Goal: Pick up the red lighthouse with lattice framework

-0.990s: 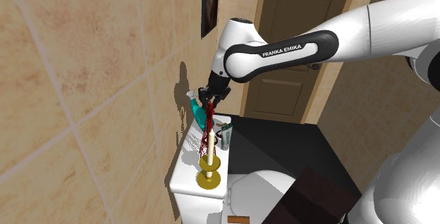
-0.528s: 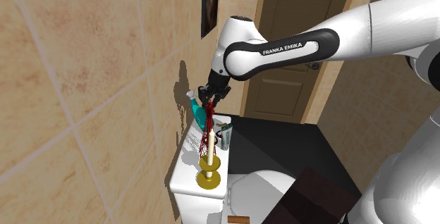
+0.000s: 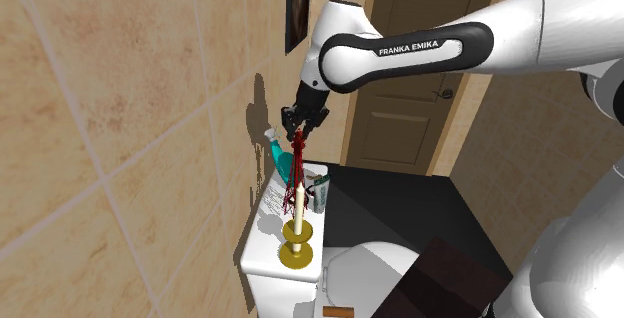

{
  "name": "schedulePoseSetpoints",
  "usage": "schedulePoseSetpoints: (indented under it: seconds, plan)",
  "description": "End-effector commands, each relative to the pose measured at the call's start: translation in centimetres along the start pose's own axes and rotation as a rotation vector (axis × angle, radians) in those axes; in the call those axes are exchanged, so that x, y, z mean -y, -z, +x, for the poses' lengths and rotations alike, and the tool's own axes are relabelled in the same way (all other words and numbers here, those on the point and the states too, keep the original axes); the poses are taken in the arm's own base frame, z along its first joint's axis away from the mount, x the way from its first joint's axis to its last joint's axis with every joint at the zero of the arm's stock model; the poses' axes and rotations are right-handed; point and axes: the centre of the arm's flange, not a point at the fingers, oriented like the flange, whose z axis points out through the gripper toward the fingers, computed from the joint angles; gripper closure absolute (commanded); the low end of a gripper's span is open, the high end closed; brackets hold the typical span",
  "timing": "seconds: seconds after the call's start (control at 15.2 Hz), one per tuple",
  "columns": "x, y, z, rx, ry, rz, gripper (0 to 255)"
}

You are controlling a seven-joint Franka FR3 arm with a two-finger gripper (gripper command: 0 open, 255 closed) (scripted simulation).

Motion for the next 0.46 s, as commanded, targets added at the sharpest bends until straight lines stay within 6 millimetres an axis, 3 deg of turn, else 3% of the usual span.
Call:
schedulePoseSetpoints:
  seconds: [0.0, 0.26, 0.4]
  plan:
    - [0.2, 1.1, 0.2, 0.0, 0.0, 0.0, 255]
    - [0.4, 3.1, 0.7, 0.0, 0.0, 0.0, 255]
    - [0.4, 3.2, 0.7, 0.0, 0.0, 0.0, 255]
